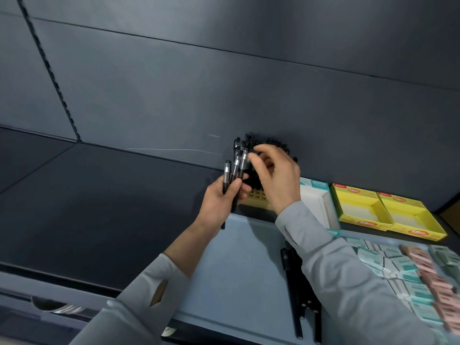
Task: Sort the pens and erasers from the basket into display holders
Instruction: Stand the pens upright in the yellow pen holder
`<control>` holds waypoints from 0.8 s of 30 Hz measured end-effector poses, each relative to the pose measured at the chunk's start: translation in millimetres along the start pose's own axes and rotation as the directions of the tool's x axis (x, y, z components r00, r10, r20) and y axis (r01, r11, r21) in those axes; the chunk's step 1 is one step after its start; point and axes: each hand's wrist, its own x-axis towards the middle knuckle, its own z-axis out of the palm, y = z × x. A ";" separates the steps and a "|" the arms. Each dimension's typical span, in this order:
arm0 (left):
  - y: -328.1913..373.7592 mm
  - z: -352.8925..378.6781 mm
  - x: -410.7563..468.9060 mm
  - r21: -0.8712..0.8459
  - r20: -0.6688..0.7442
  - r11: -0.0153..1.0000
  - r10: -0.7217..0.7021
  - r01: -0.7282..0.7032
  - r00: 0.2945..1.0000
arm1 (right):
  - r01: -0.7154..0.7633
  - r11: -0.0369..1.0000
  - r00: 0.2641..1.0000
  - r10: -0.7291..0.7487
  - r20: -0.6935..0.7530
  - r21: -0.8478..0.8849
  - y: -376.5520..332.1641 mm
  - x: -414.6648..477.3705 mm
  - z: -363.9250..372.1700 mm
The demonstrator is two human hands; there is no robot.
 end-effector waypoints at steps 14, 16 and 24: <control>-2.2 -6.4 4.4 0.095 -0.134 0.994 -0.047 0.060 0.990 | -0.158 0.984 0.987 0.156 0.030 0.083 25.3 5.8 -18.2; -4.6 -10.3 7.8 0.120 -0.172 0.990 -0.048 0.069 0.984 | -0.147 0.988 0.989 0.148 -0.009 0.042 28.4 7.0 -21.4; -5.2 -16.2 9.8 -0.007 -0.229 0.990 -0.140 0.142 0.963 | -0.146 0.988 0.989 0.147 -0.014 0.051 31.3 4.4 -11.8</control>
